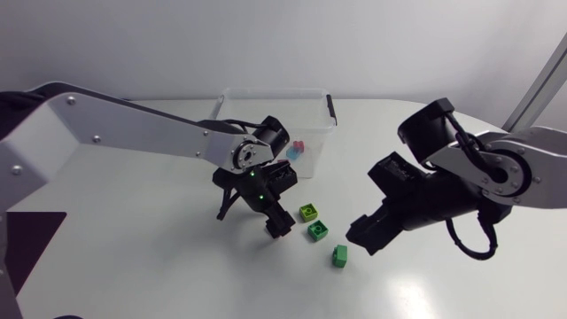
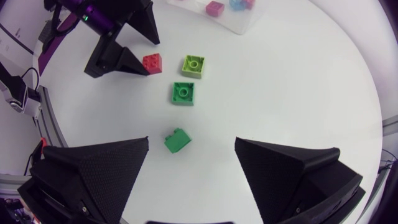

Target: Place the duplo bricks in the container

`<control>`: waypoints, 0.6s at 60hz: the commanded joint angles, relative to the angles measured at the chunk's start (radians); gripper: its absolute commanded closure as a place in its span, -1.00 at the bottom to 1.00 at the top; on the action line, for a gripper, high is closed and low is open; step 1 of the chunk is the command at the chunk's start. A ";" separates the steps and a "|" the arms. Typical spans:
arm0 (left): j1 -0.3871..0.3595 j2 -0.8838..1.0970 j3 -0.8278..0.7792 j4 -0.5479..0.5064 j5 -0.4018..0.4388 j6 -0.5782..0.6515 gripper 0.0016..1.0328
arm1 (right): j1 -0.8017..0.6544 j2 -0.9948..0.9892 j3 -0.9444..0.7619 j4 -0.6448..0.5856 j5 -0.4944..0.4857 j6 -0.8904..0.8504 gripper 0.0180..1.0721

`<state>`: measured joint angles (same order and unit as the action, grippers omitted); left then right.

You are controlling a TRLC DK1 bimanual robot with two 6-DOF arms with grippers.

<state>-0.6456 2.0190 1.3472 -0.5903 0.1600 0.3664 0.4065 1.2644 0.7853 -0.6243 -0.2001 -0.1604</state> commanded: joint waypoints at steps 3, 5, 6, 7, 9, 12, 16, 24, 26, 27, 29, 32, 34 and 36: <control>-0.003 0.070 0.095 -0.094 0.013 -0.007 -0.66 | -0.026 -0.034 -0.043 0.006 -0.016 -0.008 -0.91; -0.003 0.076 0.102 -0.101 0.013 -0.011 -0.64 | -0.034 -0.036 -0.047 0.006 -0.027 -0.013 -0.91; -0.005 0.080 0.105 -0.106 0.013 -0.012 -0.59 | -0.038 -0.037 -0.049 0.006 -0.035 -0.014 -0.91; -0.006 0.084 0.107 -0.111 0.013 -0.014 -0.51 | -0.043 -0.037 -0.052 0.006 -0.039 -0.016 -0.91; -0.008 0.095 0.113 -0.123 0.013 -0.015 -0.37 | -0.046 -0.037 -0.055 0.006 -0.042 -0.018 -0.91; -0.009 0.107 0.124 -0.134 0.013 -0.029 -0.23 | -0.046 -0.037 -0.063 0.006 -0.042 -0.019 -0.91; -0.015 0.122 0.130 -0.134 0.013 -0.040 -0.05 | -0.044 -0.036 -0.069 0.008 -0.044 -0.019 -0.91; -0.034 0.165 0.145 -0.166 0.013 -0.041 0.41 | -0.034 -0.016 -0.078 0.008 -0.053 -0.024 -0.91; -0.037 0.162 0.145 -0.174 0.013 -0.040 0.44 | -0.023 0.000 -0.080 0.008 -0.053 -0.031 -0.91; -0.037 0.161 0.145 -0.178 0.013 -0.040 0.44 | -0.020 0.009 -0.081 0.008 -0.053 -0.034 -0.91; -0.040 0.145 0.144 -0.184 0.013 -0.038 0.45 | -0.012 0.027 -0.083 0.009 -0.053 -0.041 -0.91; -0.042 0.115 0.141 -0.197 0.013 -0.037 0.47 | 0.009 0.055 -0.090 0.037 -0.051 -0.047 -0.91; -0.042 0.095 0.142 -0.207 0.013 -0.037 0.48 | 0.020 0.075 -0.093 0.049 -0.050 -0.057 -0.91; -0.040 0.069 0.144 -0.215 0.013 -0.037 0.48 | 0.029 0.090 -0.098 0.066 -0.050 -0.074 -0.91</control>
<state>-0.6796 2.1265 1.4879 -0.7639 0.1604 0.3397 0.4088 1.3010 0.7242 -0.5838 -0.2432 -0.1940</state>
